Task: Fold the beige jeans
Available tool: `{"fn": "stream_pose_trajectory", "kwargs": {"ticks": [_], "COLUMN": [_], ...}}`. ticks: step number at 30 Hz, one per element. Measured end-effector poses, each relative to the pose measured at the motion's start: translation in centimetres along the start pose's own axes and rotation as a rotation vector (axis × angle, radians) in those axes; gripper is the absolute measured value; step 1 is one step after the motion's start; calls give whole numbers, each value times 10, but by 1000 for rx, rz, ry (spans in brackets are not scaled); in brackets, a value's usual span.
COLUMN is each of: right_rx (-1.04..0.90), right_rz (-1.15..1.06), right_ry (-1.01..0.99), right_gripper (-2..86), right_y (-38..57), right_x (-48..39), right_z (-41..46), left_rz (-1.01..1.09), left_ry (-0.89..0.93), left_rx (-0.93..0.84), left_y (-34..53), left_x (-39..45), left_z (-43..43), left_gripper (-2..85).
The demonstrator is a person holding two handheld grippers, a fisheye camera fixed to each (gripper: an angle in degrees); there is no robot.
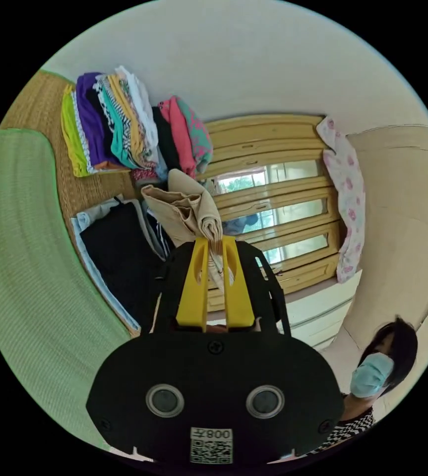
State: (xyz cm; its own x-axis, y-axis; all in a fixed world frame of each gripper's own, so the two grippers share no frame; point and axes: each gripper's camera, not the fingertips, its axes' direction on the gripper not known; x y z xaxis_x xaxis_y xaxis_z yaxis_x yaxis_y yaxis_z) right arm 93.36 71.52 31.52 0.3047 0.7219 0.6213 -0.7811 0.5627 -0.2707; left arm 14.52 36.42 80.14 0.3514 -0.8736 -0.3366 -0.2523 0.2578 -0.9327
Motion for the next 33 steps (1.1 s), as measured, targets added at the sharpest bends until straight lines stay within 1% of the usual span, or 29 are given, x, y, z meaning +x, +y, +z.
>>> {"fn": "stream_pose_trajectory", "kwargs": {"ticks": [2, 3, 5, 6, 7, 8, 10, 12, 14, 16, 18, 19, 20, 21, 22, 23, 27, 31, 33], "right_rx": [15, 10, -71, -88, -80, -44, 2, 27, 28, 13, 17, 16, 31, 39, 40, 33, -55, -167, -184], "right_rz": [119, 165, 369, 390, 402, 404, 407, 385, 346, 315, 283, 265, 238, 216, 182, 147, 63, 13, -5], "right_ry": [115, 147, 230, 231, 226, 205, 166, 171, 221, 273, 319, 352, 388, 404, 439, 476, 509, 617, 636], "right_gripper": [24, 24, 25, 26, 26, 27, 27, 26, 26, 24, 22, 18, 14, 12, 8, 5, 2, 0, 0], "right_y": [16, 21, 47, 53, 64, 71, 76, 78, 76, 74, 74, 75, 75, 74, 70, 63, 40, 23, 21], "right_x": [53, 69, 130, 139, 149, 155, 160, 159, 150, 140, 130, 124, 116, 111, 104, 97, 95, 102, 102], "right_z": [-16, -17, -11, -8, -6, -9, -16, -20, -25, -30, -37, -43, -49, -52, -56, -57, -41, -9, 0], "left_rz": [-59, -87, -172, -150, -113, -102, -51, -7, 50, 108, 165, 208, 242, 258, 287, 305, 300, 373, 387], "left_ry": [-188, -239, -393, -395, -352, -330, -347, -373, -402, -394, -389, -421, -504, -555, -663, -713, -714, -805, -840], "left_rx": [-124, -153, -245, -230, -219, -230, -200, -147, -53, -20, -57, -115, -175, -201, -239, -260, -255, -311, -313], "left_y": [-24, -28, -37, -39, -44, -50, -56, -61, -65, -68, -75, -80, -86, -89, -94, -99, -119, -144, -151], "left_x": [-45, -56, -91, -94, -98, -102, -99, -94, -81, -72, -65, -62, -61, -61, -64, -67, -74, -74, -74], "left_z": [62, 74, 112, 117, 123, 130, 135, 139, 148, 167, 197, 222, 248, 260, 282, 299, 329, 370, 384], "left_gripper": [42, 41, 39, 38, 37, 37, 34, 27, 15, 9, 5, 4, 3, 3, 2, 2, 1, 0, 0]}}
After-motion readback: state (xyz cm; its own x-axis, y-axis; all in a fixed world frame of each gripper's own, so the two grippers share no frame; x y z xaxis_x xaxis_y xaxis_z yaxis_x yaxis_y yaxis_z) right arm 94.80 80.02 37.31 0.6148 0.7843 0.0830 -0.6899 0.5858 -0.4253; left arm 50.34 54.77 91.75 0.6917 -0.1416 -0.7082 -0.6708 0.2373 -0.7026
